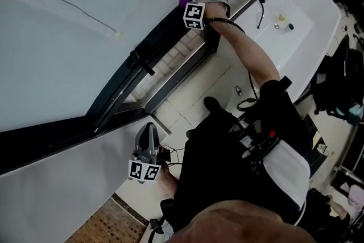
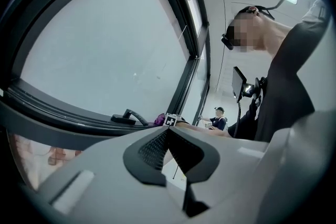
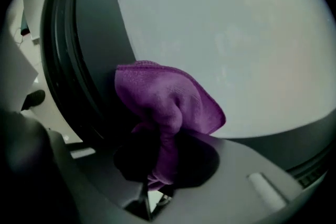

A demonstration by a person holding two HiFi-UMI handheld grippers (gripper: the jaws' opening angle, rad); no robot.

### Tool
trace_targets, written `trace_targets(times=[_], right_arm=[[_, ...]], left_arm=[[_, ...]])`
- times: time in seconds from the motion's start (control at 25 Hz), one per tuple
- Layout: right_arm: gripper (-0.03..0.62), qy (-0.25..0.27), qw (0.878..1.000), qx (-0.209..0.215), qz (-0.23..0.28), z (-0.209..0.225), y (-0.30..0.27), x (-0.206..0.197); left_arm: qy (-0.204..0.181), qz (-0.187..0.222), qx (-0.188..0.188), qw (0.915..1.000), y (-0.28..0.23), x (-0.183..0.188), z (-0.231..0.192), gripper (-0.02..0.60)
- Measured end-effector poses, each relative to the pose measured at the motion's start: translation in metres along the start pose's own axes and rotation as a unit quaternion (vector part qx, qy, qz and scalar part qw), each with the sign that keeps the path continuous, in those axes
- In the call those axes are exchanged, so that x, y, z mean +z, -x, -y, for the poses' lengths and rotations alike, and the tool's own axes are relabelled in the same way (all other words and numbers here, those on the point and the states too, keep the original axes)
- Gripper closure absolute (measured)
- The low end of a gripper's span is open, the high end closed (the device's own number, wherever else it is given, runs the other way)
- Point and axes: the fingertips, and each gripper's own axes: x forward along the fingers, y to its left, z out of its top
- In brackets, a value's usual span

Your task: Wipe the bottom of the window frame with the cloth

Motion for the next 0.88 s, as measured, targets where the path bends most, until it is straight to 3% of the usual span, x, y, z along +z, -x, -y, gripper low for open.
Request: trace_targets(times=[0.12, 0.28, 0.36, 0.4, 0.44, 0.52, 0.56, 0.6, 0.64, 0.72, 0.76, 0.8, 0.84, 0.88], right_arm=[[0.537, 0.059, 0.997, -0.012, -0.049, 0.003, -0.009, -0.005], [0.537, 0.042, 0.998, 0.019, -0.05, 0.001, -0.004, -0.009], [0.532, -0.014, 0.996, 0.078, -0.047, -0.014, 0.017, -0.023], [0.531, -0.065, 0.991, 0.115, -0.034, -0.025, 0.036, -0.03], [0.531, -0.13, 0.98, 0.151, -0.013, -0.038, 0.06, -0.036], [0.53, -0.261, 0.941, 0.208, 0.06, -0.07, 0.113, -0.034], [0.53, -0.318, 0.91, 0.239, 0.115, -0.088, 0.139, -0.023], [0.53, -0.367, 0.869, 0.279, 0.177, -0.106, 0.168, -0.006], [0.53, -0.408, 0.817, 0.326, 0.243, -0.121, 0.2, 0.015], [0.53, -0.455, 0.687, 0.426, 0.374, -0.142, 0.27, 0.056], [0.53, -0.467, 0.619, 0.464, 0.428, -0.145, 0.304, 0.071], [0.529, -0.475, 0.561, 0.488, 0.471, -0.144, 0.335, 0.082], [0.53, -0.483, 0.513, 0.502, 0.502, -0.14, 0.361, 0.089], [0.529, -0.491, 0.477, 0.507, 0.524, -0.136, 0.381, 0.094]], left_arm=[[0.002, 0.012, -0.005, 0.9999, 0.003, 0.004, 0.002, 0.581], [-0.004, 0.02, -0.005, 0.9998, 0.012, 0.007, 0.008, 0.581], [-0.002, 0.023, -0.001, 0.9997, 0.019, 0.008, 0.008, 0.581], [-0.001, 0.024, 0.003, 0.9997, 0.023, 0.008, 0.006, 0.581], [0.002, 0.025, 0.006, 0.9997, 0.027, 0.008, 0.002, 0.581], [0.008, 0.027, 0.011, 0.9996, 0.033, 0.006, -0.005, 0.581], [0.012, 0.029, 0.01, 0.9995, 0.035, 0.006, -0.008, 0.581], [0.015, 0.032, 0.007, 0.9994, 0.035, 0.006, -0.01, 0.581], [0.017, 0.036, 0.003, 0.9992, 0.033, 0.006, -0.01, 0.581], [0.017, 0.044, -0.008, 0.9988, 0.029, 0.009, -0.01, 0.581], [0.016, 0.048, -0.016, 0.9986, 0.026, 0.011, -0.008, 0.581], [0.012, 0.051, -0.026, 0.9983, 0.023, 0.013, -0.005, 0.581], [0.009, 0.053, -0.037, 0.9979, 0.02, 0.016, 0.0, 0.581], [0.005, 0.055, -0.048, 0.9973, 0.017, 0.019, 0.005, 0.581]])
